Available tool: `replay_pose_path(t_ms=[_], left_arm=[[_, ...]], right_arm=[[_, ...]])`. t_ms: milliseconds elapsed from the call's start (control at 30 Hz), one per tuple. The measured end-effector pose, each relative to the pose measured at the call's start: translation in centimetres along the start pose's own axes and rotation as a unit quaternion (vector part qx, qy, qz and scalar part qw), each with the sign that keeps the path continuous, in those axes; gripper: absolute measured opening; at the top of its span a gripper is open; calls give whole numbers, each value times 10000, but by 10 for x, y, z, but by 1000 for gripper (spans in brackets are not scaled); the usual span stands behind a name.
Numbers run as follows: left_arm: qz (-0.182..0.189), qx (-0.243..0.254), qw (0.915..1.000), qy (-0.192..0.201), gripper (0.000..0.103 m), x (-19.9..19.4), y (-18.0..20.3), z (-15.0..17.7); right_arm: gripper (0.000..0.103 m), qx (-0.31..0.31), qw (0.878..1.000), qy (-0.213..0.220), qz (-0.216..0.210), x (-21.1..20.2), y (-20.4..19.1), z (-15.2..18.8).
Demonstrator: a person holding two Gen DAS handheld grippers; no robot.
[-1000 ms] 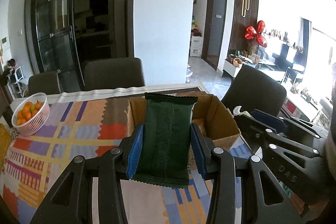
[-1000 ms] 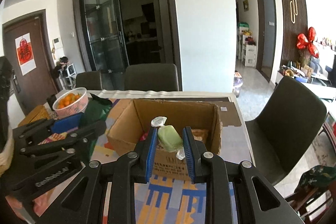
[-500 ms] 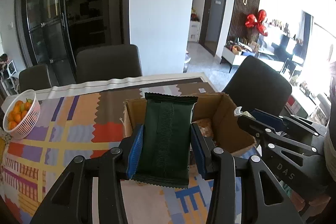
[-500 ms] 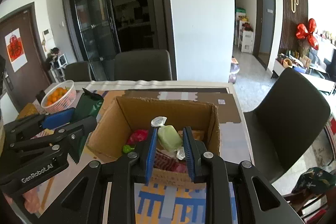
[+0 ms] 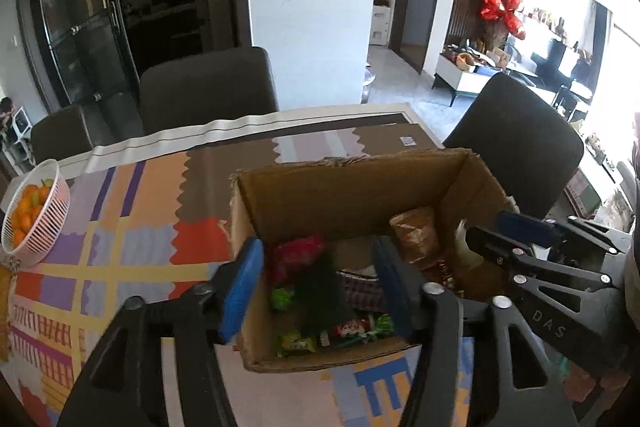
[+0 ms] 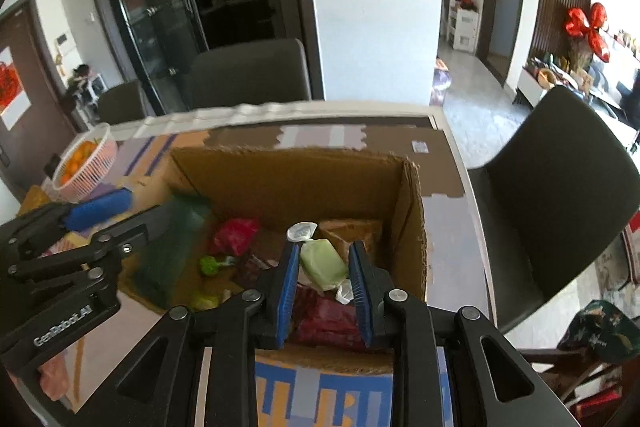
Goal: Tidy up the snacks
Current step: 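Carry the green pack and candy into the box and open both tools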
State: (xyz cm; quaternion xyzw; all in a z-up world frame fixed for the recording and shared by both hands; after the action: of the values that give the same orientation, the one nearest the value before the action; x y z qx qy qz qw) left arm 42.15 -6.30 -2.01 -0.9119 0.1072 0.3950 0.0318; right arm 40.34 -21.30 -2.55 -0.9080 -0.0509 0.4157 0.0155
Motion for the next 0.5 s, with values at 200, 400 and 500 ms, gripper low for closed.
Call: replay_pose_path(t_ms=[200,400,500], left_arm=[[-326,32,9994,53,65,-8,-8,13],[-607,88,9976,322,74,-36,-12,27],[-715,107,9962,482,84,-57,-11,37]], right_arm=[[51,20,9997,-55,238,-1,6,11],[65,2,9988,246,415,-29,6,20],[72,-1,9977,442,510,-48,5,23]])
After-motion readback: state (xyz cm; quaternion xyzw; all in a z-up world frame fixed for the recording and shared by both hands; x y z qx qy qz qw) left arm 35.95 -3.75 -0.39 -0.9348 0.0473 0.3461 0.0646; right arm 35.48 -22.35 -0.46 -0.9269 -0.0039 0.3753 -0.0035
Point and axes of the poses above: each gripper's, at about its wrist camera, not at the fingertips, and x roughly the way its jaws point, y to its right, z to its underside, the point moved 7 cm from there along x, roughly the way its jaws point, and after that the axes turned 2 degrees about y, right-handed, at the moved point
